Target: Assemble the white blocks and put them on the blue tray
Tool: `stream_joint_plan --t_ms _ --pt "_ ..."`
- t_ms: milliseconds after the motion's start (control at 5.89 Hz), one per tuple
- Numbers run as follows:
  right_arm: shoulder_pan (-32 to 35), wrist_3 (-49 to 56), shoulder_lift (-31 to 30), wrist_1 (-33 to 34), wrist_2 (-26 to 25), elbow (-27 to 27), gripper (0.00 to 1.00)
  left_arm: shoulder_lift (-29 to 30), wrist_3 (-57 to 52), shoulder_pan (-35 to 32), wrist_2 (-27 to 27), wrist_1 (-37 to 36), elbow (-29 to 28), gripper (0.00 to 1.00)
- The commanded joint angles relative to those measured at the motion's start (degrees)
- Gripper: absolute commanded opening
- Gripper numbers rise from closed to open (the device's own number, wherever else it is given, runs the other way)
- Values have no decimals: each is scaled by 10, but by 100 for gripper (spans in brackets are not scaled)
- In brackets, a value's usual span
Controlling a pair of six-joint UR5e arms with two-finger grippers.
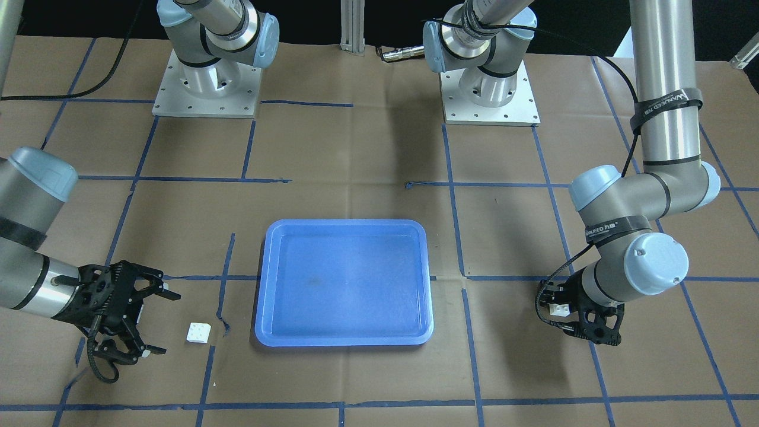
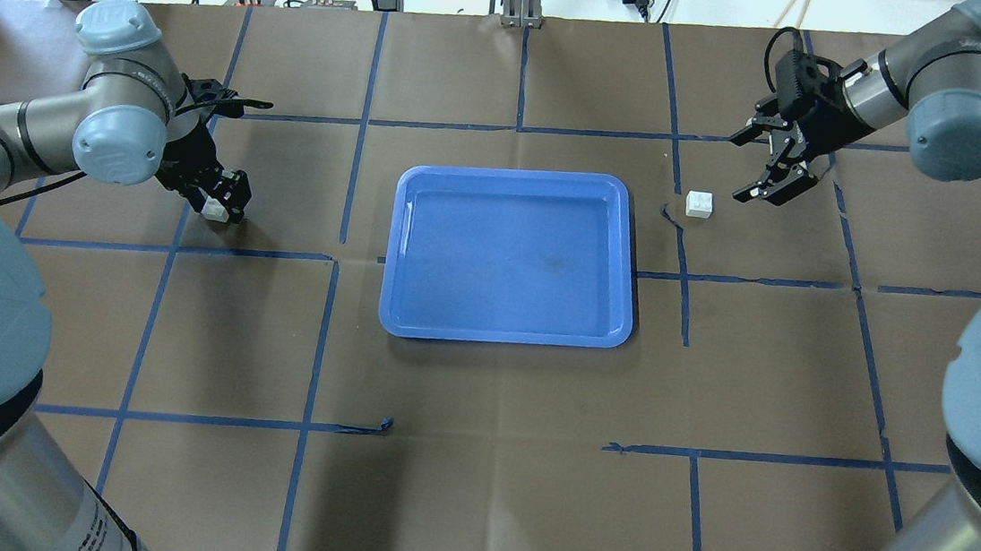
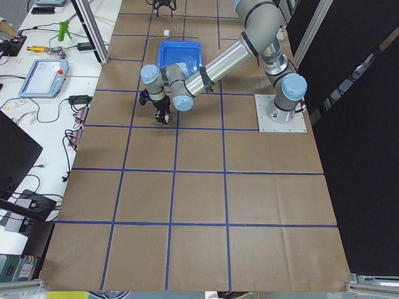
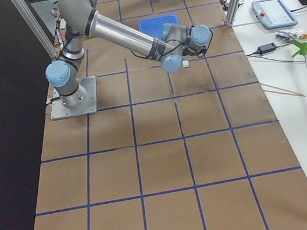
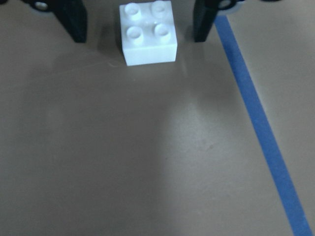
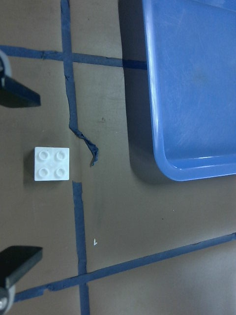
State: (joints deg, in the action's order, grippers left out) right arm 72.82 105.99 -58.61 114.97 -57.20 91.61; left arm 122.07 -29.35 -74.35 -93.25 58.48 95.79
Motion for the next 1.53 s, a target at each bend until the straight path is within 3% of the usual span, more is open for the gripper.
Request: stream_joint_plan --t_ms 0,170,509,849,1189,1358 --pt "-1 -2 17 65 37 44 100 -3 -64 0 0 1 -9 0" --pt "-1 -2 34 90 38 46 100 -12 -109 -1 1 -1 -13 0" --pt "-1 2 40 93 37 59 100 -35 -323 -33 4 6 -16 0" --pt "-2 0 39 93 38 61 94 -60 -369 -147 0 27 -20 0" --pt "-2 2 38 95 37 59 64 -64 -415 -252 4 23 -19 0" --pt "-2 2 38 95 38 59 54 -67 -438 -287 4 22 -19 0"
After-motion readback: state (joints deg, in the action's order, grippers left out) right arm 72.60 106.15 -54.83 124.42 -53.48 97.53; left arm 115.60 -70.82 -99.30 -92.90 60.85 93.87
